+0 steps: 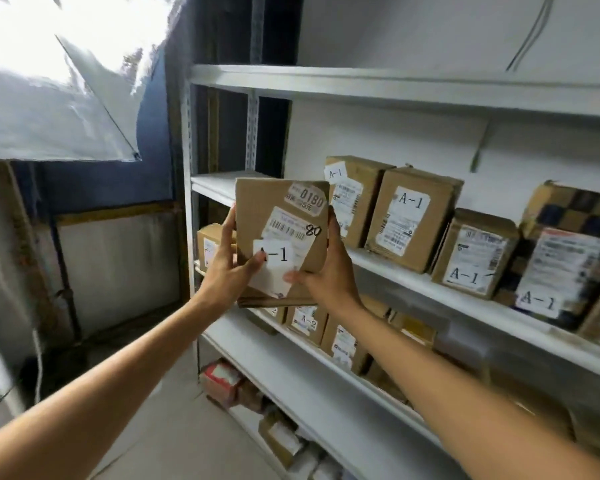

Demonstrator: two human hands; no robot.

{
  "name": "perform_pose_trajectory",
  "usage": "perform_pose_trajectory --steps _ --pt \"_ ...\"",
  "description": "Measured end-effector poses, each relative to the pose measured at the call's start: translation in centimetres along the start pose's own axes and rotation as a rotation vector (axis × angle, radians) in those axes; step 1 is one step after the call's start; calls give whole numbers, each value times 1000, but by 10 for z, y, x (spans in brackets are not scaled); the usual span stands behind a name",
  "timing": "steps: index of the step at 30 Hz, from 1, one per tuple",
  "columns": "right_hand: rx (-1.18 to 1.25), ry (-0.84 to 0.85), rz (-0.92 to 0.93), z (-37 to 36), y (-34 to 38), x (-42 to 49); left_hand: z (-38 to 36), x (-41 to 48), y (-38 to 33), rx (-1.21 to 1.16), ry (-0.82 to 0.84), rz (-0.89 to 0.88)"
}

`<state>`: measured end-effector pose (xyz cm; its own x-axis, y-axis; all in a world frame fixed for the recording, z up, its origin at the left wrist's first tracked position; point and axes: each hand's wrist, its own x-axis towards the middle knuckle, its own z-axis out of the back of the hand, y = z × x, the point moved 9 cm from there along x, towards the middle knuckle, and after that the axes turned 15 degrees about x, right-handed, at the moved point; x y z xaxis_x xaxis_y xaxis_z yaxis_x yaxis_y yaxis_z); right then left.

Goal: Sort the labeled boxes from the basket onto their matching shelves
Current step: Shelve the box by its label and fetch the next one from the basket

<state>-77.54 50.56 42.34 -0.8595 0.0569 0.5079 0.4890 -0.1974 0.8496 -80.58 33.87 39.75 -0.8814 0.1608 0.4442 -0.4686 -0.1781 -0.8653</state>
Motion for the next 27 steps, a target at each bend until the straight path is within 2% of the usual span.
perform_pose_trajectory --steps 5,9,16,23,27 --pt "-7 -40 -16 -20 -30 23 13 28 31 1 44 25" --pt "-21 -91 21 -36 -49 63 25 75 49 17 47 7" --pt "-67 -176 26 -38 -75 140 29 168 67 58 142 31" --pt "-46 -251 -10 -44 -108 199 30 240 87 91 205 -3" --pt "-153 -351 -13 -39 -121 230 21 285 95 82 271 -57"
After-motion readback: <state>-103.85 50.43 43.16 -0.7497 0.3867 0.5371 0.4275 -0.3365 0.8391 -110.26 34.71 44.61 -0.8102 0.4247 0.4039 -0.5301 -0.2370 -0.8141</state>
